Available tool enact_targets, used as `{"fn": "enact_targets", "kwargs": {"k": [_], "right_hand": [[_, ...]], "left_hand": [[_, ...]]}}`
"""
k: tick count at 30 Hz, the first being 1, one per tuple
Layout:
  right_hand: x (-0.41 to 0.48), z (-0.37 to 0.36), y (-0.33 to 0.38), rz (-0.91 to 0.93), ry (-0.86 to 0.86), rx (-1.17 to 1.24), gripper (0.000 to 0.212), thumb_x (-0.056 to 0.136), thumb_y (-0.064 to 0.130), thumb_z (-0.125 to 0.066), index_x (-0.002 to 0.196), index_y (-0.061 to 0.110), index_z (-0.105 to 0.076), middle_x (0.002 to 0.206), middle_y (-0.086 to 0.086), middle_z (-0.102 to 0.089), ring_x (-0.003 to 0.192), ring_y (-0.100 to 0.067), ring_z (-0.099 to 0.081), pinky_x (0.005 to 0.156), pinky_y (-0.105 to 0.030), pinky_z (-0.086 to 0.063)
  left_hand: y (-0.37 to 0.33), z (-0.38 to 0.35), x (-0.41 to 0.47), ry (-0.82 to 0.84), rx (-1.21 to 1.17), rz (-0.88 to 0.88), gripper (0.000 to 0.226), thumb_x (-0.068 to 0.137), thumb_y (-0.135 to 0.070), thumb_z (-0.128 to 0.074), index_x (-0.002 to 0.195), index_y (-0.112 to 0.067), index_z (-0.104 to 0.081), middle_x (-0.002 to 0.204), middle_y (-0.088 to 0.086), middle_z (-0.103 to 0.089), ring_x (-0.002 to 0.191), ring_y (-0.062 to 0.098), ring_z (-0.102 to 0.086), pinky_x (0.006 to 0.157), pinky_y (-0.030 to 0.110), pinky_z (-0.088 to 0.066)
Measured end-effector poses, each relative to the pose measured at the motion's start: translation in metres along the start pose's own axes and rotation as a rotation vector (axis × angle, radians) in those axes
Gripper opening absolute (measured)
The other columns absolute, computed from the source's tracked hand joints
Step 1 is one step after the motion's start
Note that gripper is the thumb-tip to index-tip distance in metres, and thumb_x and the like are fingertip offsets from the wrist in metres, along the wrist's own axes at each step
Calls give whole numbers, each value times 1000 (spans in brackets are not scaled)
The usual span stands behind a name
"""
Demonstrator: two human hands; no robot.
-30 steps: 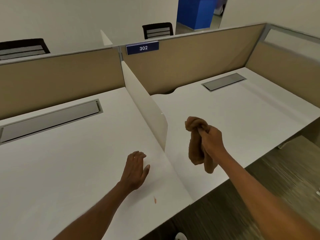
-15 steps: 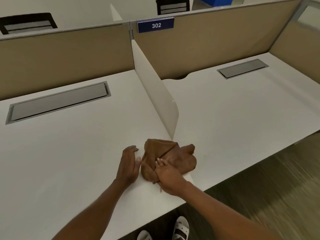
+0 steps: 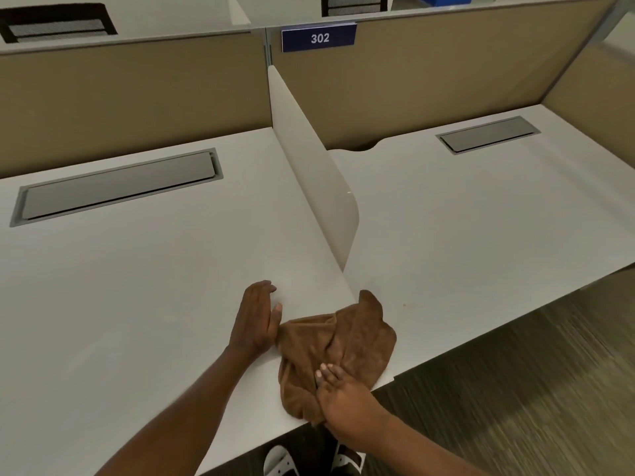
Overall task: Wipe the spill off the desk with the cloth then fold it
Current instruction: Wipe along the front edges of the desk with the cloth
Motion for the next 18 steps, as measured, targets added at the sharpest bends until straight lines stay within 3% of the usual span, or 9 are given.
{"fn": "enact_targets", "kwargs": {"k": [3,4,6,10,13,18], "right_hand": [[-14,-3,-1,-74,101,77,53,99,30,-41,140,-4,-37,151,-21,-34,139,-31,-34,116,-39,-19],[-19,0,-6,-126,75,168,48,98,27,-41,136,-2,-46,145,-19,-44,133,-29,-43,112,-36,-28],[-33,12,-25,-258,-18,325,35,94,23,-41,107,8,-69,112,-8,-69,102,-17,-64,89,-24,-44],[-64,5,-65,-496,69,927,27,98,22,-42,88,17,-66,92,5,-68,91,-10,-64,91,-29,-47],[-96,9,-114,-770,-61,1279,25,97,23,-45,89,25,-68,92,8,-70,83,-1,-66,72,-16,-52],[-142,29,-175,-989,-349,1539,16,97,26,-50,94,25,-66,90,0,-72,82,-8,-69,66,-20,-52]], "left_hand": [[-3,-2,0,22,69,-11,45,91,-33,-39,111,3,-57,111,19,-58,107,35,-54,94,44,-47],[-4,-2,1,27,89,-14,44,91,-33,-39,110,3,-57,109,19,-58,106,35,-53,93,43,-47],[-6,-3,1,38,128,-23,44,89,-34,-41,109,2,-57,108,18,-58,107,35,-52,93,43,-47],[-9,-6,3,65,193,-42,45,87,-35,-44,109,2,-56,108,18,-59,107,35,-51,95,43,-45],[-10,-8,4,87,218,-44,48,87,-36,-43,112,3,-56,112,19,-58,110,36,-49,97,45,-44],[-9,-15,6,148,275,-26,55,88,-39,-41,119,4,-55,123,21,-57,119,38,-44,103,55,-39]]}}
Point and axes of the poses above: each hand's wrist, its own x-axis towards the middle knuckle, its own z-axis out of the back of the hand, y = z × x, the point moved 10 cm from there along x, towards the middle knuckle
